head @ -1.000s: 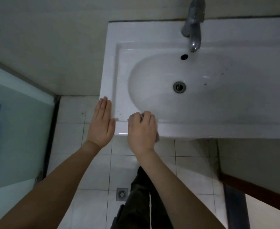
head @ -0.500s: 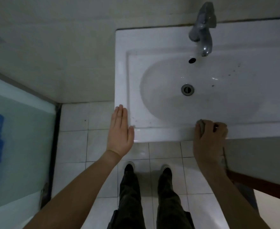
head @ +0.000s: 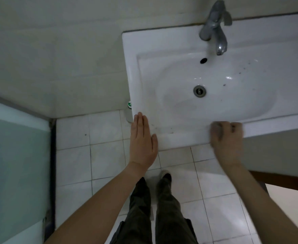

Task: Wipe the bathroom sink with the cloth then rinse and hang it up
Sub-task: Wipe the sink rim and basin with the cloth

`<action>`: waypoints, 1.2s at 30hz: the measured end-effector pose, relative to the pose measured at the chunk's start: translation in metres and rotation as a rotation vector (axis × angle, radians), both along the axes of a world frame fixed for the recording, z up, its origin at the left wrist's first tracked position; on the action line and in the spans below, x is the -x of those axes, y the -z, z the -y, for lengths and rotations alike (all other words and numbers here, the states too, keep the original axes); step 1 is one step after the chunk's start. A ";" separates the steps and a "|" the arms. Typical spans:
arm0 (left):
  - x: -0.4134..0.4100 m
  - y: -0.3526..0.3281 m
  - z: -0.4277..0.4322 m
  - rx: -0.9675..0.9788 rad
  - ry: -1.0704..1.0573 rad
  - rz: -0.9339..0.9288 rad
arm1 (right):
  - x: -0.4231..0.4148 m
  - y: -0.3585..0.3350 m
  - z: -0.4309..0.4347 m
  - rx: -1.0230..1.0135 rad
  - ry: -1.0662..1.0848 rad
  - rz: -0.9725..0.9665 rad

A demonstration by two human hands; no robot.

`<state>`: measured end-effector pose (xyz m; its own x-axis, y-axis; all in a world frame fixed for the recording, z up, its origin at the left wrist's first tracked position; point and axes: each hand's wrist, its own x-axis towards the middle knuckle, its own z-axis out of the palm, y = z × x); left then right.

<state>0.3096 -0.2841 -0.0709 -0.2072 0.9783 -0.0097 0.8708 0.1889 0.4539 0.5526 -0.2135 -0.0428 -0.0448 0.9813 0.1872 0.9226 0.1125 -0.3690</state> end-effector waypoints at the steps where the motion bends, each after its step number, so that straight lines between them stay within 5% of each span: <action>1: -0.001 0.000 0.000 -0.004 -0.001 0.005 | -0.016 -0.002 -0.005 0.013 0.098 0.011; 5: -0.003 -0.001 -0.001 -0.026 -0.014 0.034 | -0.003 0.002 -0.005 -0.007 0.289 0.038; 10: 0.002 0.000 -0.002 -0.017 0.013 0.060 | 0.127 -0.002 0.044 0.059 -0.210 0.126; 14: 0.034 -0.017 0.000 -0.061 0.066 0.268 | 0.149 -0.008 0.045 0.149 -0.254 -0.150; 19: 0.081 -0.038 -0.067 -0.190 -0.141 0.383 | 0.126 -0.016 0.018 0.220 -0.356 -0.441; 25: 0.098 -0.015 -0.186 -0.085 -0.314 0.620 | 0.146 0.011 -0.120 0.137 -0.341 -0.393; 30: 0.098 0.010 -0.197 -0.127 -0.373 0.650 | 0.204 0.035 -0.229 0.096 -0.381 -0.373; 36: 0.097 0.008 -0.200 -0.155 -0.367 0.648 | 0.247 0.054 -0.211 0.062 -0.448 -0.226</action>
